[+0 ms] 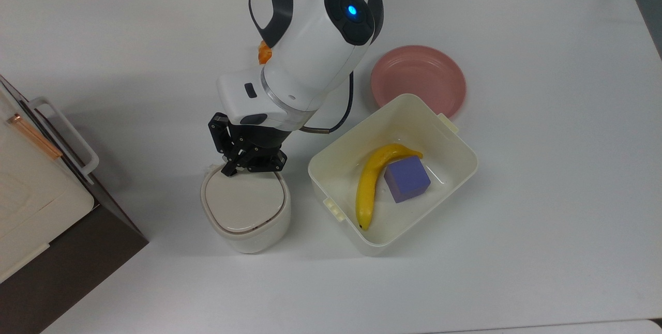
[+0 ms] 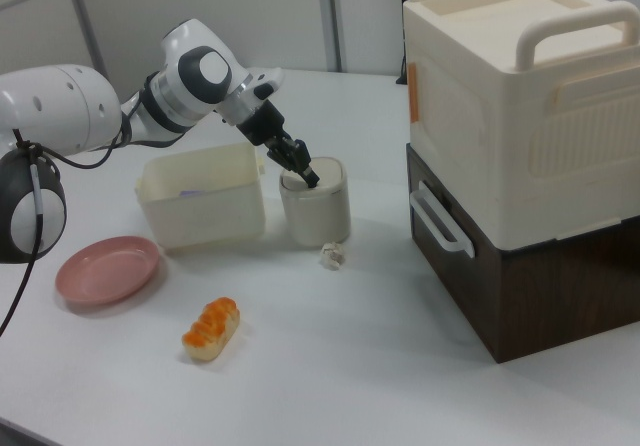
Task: Open the trash can
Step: 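Lower the gripper onto the lid edge and grip it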
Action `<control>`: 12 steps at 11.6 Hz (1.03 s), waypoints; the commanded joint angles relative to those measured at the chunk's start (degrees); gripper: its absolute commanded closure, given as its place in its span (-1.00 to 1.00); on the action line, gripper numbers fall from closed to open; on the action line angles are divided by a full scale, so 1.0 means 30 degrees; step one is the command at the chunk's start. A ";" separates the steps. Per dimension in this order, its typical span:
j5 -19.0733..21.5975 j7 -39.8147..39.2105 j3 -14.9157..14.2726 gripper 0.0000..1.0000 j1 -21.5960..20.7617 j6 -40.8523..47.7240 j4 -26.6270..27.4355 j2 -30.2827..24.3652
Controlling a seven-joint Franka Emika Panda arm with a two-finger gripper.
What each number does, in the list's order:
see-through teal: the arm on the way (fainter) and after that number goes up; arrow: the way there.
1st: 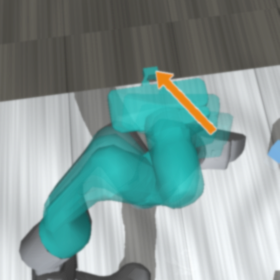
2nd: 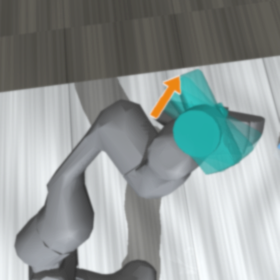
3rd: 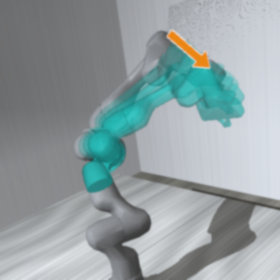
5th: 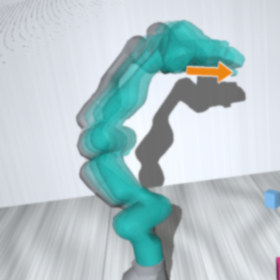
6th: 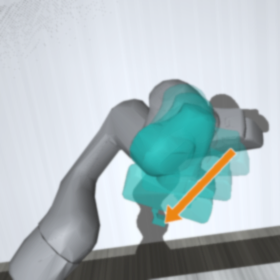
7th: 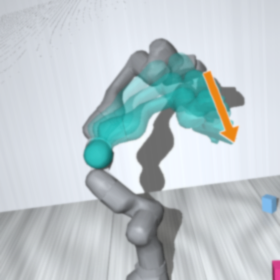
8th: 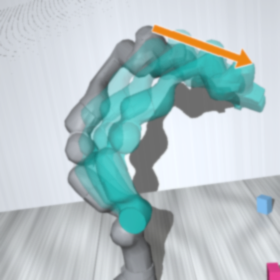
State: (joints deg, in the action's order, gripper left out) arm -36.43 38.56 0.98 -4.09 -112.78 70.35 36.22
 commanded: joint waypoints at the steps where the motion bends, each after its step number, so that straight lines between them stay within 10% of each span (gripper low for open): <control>1: -0.0950 0.1029 -0.0386 1.00 -0.0484 -0.0084 -0.0190 0.0348; 12: -0.3235 0.3228 -0.0152 1.00 -0.0806 -0.0201 0.1186 0.0407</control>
State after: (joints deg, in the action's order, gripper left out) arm -43.42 43.61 1.04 -5.18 -112.77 70.89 37.13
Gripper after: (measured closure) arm 0.991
